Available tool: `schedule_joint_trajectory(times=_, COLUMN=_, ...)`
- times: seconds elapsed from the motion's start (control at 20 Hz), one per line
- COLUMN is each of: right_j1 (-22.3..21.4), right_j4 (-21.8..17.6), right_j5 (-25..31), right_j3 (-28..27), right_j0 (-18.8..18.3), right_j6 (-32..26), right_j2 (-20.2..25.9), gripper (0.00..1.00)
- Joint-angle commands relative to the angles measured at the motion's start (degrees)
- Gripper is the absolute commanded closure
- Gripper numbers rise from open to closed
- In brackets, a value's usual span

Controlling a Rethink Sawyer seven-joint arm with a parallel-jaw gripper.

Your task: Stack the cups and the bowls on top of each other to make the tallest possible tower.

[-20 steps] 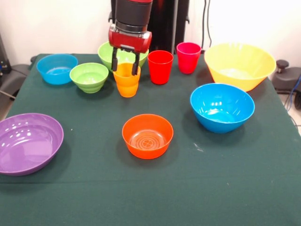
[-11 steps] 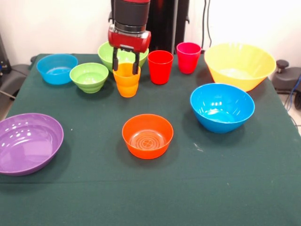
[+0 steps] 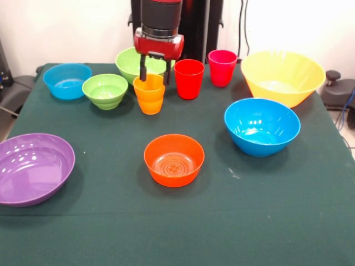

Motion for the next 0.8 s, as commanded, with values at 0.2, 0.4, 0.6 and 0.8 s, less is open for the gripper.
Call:
schedule_joint_trajectory(times=0.2, right_j1=0.89, right_j4=2.39, right_j5=3.99, right_j3=2.6, right_j0=0.22, right_j6=5.0, right_j2=5.78, gripper=0.0)
schedule_joint_trajectory(times=0.4, right_j1=1.43, right_j4=1.83, right_j5=2.62, right_j3=2.84, right_j0=-0.76, right_j6=4.76, right_j2=6.58, gripper=0.0)
schedule_joint_trajectory(times=0.6, right_j1=2.32, right_j4=1.12, right_j5=0.09, right_j3=3.75, right_j0=-2.77, right_j6=4.98, right_j2=8.07, gripper=0.0)
schedule_joint_trajectory(times=0.8, right_j1=3.2, right_j4=0.68, right_j5=-2.07, right_j3=3.77, right_j0=-3.75, right_j6=5.52, right_j2=8.9, gripper=0.0)
